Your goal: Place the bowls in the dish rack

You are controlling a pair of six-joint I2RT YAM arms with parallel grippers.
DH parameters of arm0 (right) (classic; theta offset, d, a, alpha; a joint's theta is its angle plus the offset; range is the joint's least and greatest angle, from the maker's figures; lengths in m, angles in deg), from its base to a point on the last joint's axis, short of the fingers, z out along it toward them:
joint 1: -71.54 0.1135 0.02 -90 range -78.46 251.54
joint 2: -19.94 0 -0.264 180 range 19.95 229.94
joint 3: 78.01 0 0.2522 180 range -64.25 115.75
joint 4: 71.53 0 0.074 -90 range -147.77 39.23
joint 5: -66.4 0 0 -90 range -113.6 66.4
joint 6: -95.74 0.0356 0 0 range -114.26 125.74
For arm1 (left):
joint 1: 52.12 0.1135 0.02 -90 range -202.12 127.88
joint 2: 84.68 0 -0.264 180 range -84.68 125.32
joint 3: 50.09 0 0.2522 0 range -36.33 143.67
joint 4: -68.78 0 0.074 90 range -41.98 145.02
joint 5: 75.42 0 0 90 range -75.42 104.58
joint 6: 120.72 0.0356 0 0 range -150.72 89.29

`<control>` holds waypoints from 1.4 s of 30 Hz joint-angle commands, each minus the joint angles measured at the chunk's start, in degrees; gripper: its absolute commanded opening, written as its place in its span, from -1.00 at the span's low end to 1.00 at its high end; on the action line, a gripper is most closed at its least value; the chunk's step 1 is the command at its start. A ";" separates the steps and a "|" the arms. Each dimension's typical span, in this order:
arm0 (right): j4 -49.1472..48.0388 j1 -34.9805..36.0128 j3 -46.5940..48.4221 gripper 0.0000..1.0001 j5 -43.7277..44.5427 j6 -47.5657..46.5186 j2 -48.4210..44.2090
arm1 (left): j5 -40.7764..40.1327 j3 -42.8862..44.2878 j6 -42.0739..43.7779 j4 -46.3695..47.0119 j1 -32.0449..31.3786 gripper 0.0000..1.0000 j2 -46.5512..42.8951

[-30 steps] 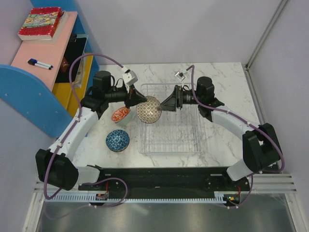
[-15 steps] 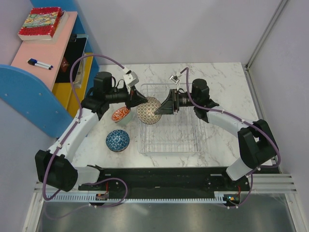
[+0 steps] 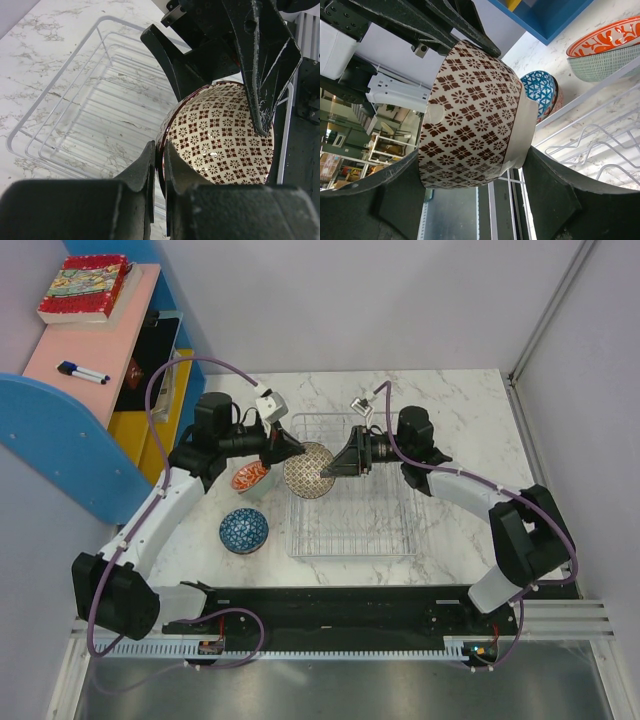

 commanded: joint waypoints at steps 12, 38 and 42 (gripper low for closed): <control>14.43 -1.60 3.53 -1.00 3.58 -14.07 0.04 | 4.83 0.48 -1.68 3.47 4.67 0.68 -1.95; 46.71 1.12 17.94 -1.00 72.28 -52.30 -0.15 | 10.82 -11.38 5.52 -5.14 23.67 0.93 -1.95; 47.68 4.45 19.00 -1.00 80.21 -56.26 2.57 | 11.52 -11.65 5.61 -5.14 24.46 0.93 -2.22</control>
